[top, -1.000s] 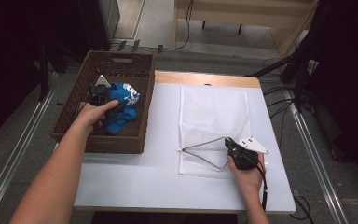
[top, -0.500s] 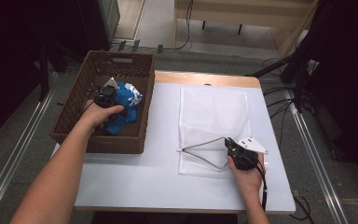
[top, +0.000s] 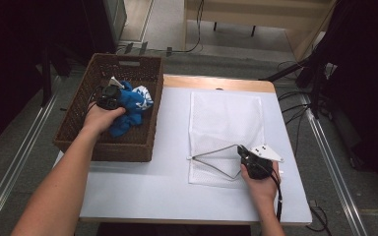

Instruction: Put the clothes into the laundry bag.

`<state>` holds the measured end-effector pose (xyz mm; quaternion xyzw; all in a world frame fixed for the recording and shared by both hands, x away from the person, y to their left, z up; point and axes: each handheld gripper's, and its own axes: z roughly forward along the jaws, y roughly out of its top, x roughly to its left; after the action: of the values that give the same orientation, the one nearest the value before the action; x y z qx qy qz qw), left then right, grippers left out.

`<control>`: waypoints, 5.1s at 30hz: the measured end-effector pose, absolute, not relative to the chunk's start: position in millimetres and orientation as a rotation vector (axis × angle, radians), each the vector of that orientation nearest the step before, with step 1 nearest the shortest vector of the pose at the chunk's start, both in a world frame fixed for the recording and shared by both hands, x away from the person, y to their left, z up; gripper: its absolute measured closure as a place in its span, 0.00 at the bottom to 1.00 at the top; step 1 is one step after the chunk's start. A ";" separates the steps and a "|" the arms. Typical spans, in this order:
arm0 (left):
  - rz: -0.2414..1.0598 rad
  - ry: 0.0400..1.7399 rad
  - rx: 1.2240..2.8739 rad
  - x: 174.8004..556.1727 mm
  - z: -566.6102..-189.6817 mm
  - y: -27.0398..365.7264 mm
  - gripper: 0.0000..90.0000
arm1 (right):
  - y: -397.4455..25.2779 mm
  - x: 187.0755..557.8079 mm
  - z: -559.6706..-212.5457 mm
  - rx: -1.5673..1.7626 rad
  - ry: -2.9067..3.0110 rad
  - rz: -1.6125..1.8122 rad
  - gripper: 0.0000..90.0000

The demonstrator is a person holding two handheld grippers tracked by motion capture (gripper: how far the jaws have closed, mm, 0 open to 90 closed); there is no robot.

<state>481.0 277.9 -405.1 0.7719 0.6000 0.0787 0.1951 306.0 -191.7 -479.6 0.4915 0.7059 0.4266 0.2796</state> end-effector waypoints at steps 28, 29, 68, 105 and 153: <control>0.632 1.405 1.625 442.2 -330.9 288.5 0.90 | -191.8 305.8 -479.6 1.301 1.902 1.154 1.00; 0.637 1.382 1.619 440.0 -328.0 286.0 0.90 | -191.8 305.8 -479.5 1.301 1.903 1.154 0.99; 0.393 0.953 1.669 366.5 -324.1 129.7 0.89 | -193.9 303.6 -477.4 1.288 1.890 1.188 1.00; -0.051 0.897 1.951 275.3 -458.8 84.2 0.57 | -202.0 303.2 -465.9 1.328 1.925 1.277 0.92; 0.006 0.958 1.858 305.1 -443.6 39.0 0.83 | -190.8 292.3 -428.9 1.274 1.930 1.422 0.99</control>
<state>305.1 39.0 -443.6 0.7689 0.3963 0.0023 0.5018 292.3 -190.8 -428.9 0.4587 0.6947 0.5119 0.2119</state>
